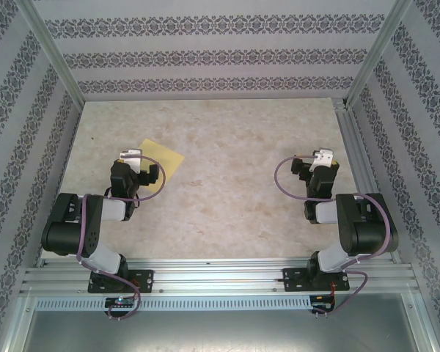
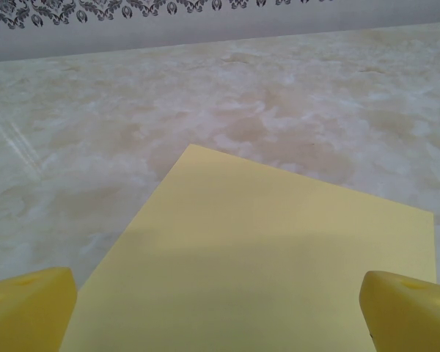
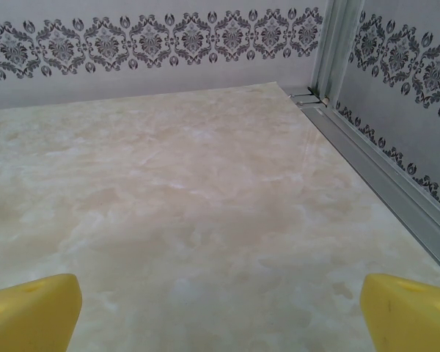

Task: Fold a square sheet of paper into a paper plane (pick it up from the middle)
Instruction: Move the square sheet of paper to the center of the table.

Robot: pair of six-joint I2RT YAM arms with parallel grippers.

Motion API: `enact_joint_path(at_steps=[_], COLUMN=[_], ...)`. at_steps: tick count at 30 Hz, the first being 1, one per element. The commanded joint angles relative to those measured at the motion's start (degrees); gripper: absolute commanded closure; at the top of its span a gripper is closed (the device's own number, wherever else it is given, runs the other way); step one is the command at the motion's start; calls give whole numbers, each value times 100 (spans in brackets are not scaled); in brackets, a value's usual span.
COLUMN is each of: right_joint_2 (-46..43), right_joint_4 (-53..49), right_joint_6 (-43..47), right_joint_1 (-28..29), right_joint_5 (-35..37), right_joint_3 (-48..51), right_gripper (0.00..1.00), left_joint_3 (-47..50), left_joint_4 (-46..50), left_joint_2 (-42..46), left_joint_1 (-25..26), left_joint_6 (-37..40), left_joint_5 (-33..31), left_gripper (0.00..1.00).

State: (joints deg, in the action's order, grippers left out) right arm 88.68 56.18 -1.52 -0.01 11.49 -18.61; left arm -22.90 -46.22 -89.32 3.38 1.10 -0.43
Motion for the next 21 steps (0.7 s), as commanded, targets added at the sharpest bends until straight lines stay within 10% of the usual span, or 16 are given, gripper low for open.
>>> enact_joint_path(at_steps=[1, 11, 15, 21], right_joint_2=[-64, -161, -482, -1720], right_joint_4=[178, 105, -199, -4685], right_joint_6=[29, 154, 188, -836], right_joint_1=[10, 60, 85, 124], right_joint_5=[-81, -340, -280, -395], right_joint_3=[-59, -64, -63, -1724], right_gripper=[2, 2, 2, 2], left_joint_3=[-84, -68, -423, -1671], left_joint_4=[-123, 89, 1516, 4252], left_joint_2=[8, 359, 1144, 1528], left_joint_1=[-57, -64, -74, -83], left_joint_6=[74, -25, -357, -1529], left_joint_5=[104, -33, -245, 214], left_gripper=[0, 0, 0, 0])
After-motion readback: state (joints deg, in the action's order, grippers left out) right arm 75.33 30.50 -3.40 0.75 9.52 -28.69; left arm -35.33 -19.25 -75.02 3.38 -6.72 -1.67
